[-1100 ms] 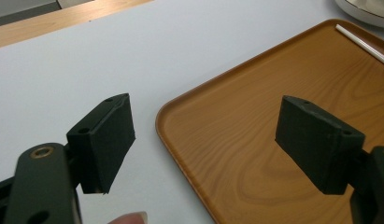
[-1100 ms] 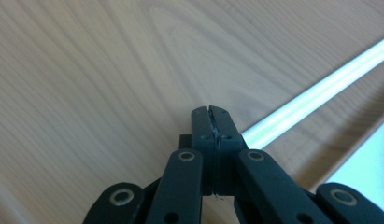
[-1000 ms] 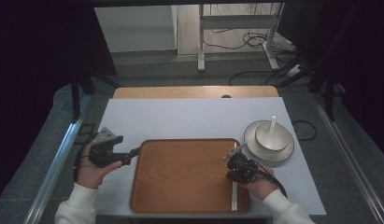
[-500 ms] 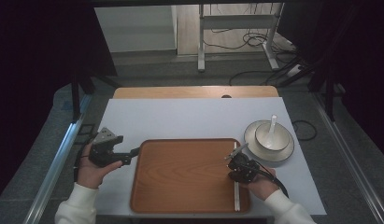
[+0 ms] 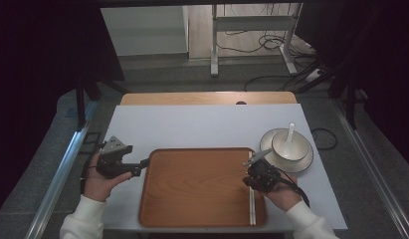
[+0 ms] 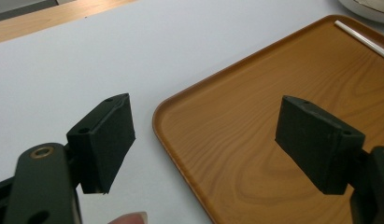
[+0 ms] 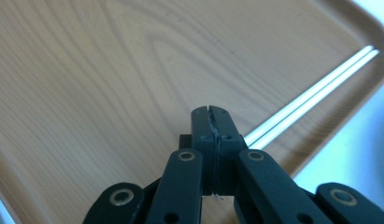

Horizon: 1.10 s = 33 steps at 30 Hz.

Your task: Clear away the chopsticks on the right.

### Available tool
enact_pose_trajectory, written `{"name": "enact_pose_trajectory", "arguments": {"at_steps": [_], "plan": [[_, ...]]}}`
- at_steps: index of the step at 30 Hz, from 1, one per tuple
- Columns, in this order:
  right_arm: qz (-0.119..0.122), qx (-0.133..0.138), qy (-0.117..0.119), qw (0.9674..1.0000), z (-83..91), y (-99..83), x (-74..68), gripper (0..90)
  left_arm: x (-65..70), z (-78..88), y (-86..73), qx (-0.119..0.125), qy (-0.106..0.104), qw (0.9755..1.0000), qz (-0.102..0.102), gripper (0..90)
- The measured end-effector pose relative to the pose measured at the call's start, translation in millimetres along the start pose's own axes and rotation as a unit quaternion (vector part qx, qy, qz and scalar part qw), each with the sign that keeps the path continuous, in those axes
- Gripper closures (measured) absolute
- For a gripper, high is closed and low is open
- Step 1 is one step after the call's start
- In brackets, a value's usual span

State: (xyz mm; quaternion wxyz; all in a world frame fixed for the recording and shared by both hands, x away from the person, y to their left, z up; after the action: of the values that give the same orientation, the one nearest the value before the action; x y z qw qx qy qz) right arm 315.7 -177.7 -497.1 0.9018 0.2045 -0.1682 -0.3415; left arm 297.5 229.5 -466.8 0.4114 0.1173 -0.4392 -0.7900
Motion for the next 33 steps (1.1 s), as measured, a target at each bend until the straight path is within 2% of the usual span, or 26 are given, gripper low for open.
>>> {"name": "enact_pose_trajectory", "arguments": {"at_steps": [6, 12, 16, 17, 19, 23, 29, 33], "plan": [[-0.006, 0.016, 0.003, 0.9998, 8.0, -2.5, 9.0, 90.0, 2.7, -2.3, 0.2, -0.004, 0.0, 1.0, -0.003, 19.6], [-0.023, 0.042, -0.002, 0.9989, 17.1, -6.1, 22.3, 90.0, 5.7, -3.8, 0.5, -0.006, 0.0, 1.0, -0.005, 19.6], [-0.031, 0.048, -0.004, 0.9984, 21.8, -11.0, 31.4, 90.0, 6.8, -5.2, 0.0, -0.008, 0.0, 0.9999, -0.006, 19.6], [-0.036, 0.051, -0.006, 0.998, 23.2, -12.2, 33.7, 85.2, 7.1, -5.7, -0.3, -0.009, 0.0, 0.9999, -0.006, 19.6], [-0.042, 0.056, -0.008, 0.9975, 25.6, -14.3, 37.9, 67.8, 7.5, -6.5, -0.7, -0.011, -0.001, 0.9999, -0.007, 19.6], [-0.044, 0.059, -0.012, 0.9972, 30.2, -17.8, 43.2, 54.4, 8.4, -7.3, -0.8, -0.012, -0.002, 0.9999, -0.008, 19.6], [-0.058, 0.079, -0.014, 0.9951, 42.9, -20.6, 55.3, 45.3, 7.5, -5.9, -0.8, -0.01, -0.002, 0.9999, -0.008, 19.6], [-0.075, 0.091, -0.017, 0.9928, 51.6, -23.8, 64.0, 43.5, 6.9, -6.0, -1.1, -0.012, -0.002, 0.9999, -0.007, 19.6]]}}
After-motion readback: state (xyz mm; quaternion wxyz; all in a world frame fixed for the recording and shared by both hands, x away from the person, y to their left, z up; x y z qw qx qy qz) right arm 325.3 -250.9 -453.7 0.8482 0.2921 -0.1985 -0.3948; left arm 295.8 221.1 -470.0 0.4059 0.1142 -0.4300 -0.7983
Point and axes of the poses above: each handheld gripper's, and its own axes: z roughly backward along the jaws, y roughly out of its top, x roughly to its right, the point moved 3 cm from there along -z, roughly forward along the jaws, and after that the axes turned 11 degrees about -y, right-handed, at the moved point
